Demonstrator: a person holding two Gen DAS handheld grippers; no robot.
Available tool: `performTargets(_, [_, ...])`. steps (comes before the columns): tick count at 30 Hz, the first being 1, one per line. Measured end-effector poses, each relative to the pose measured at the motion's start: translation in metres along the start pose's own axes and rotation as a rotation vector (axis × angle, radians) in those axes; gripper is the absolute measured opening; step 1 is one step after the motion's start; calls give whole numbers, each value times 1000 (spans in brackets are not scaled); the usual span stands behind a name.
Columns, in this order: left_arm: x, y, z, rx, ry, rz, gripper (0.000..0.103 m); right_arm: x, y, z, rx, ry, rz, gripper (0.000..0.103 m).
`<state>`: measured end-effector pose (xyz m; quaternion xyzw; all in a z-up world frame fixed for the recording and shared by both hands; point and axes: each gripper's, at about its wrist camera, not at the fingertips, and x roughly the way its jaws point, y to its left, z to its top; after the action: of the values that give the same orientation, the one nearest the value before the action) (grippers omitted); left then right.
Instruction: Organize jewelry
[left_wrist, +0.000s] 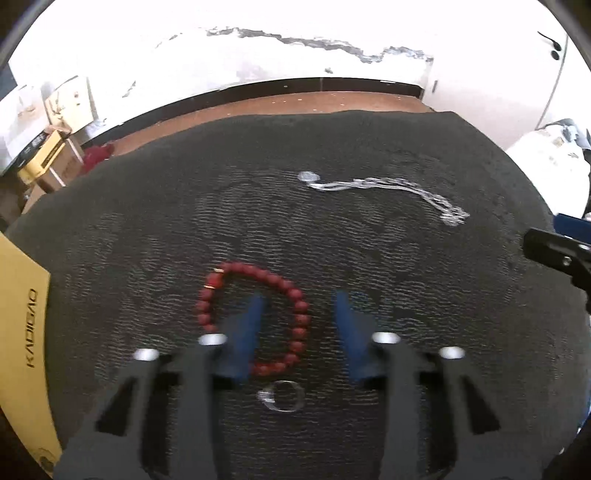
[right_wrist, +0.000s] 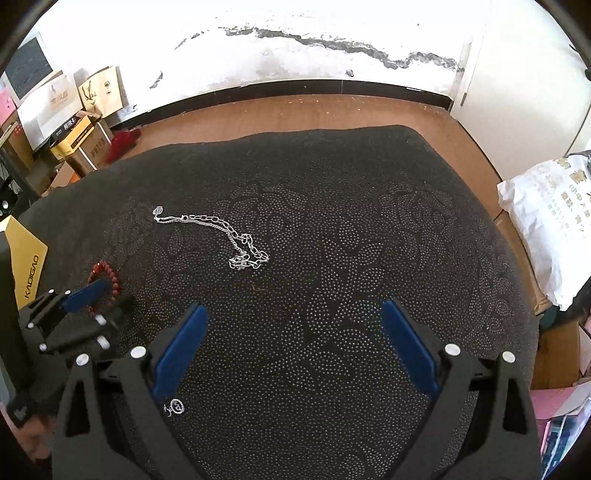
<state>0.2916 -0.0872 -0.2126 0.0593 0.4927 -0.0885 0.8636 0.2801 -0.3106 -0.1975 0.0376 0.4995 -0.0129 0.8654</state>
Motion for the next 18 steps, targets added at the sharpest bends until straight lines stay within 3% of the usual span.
performTargets(5, [0, 2, -1, 31, -7, 23, 8, -1, 0, 0, 0, -3, 7, 92])
performTargets(18, [-26, 1, -2, -7, -3, 7, 7, 14, 24, 5, -68, -10, 18, 92])
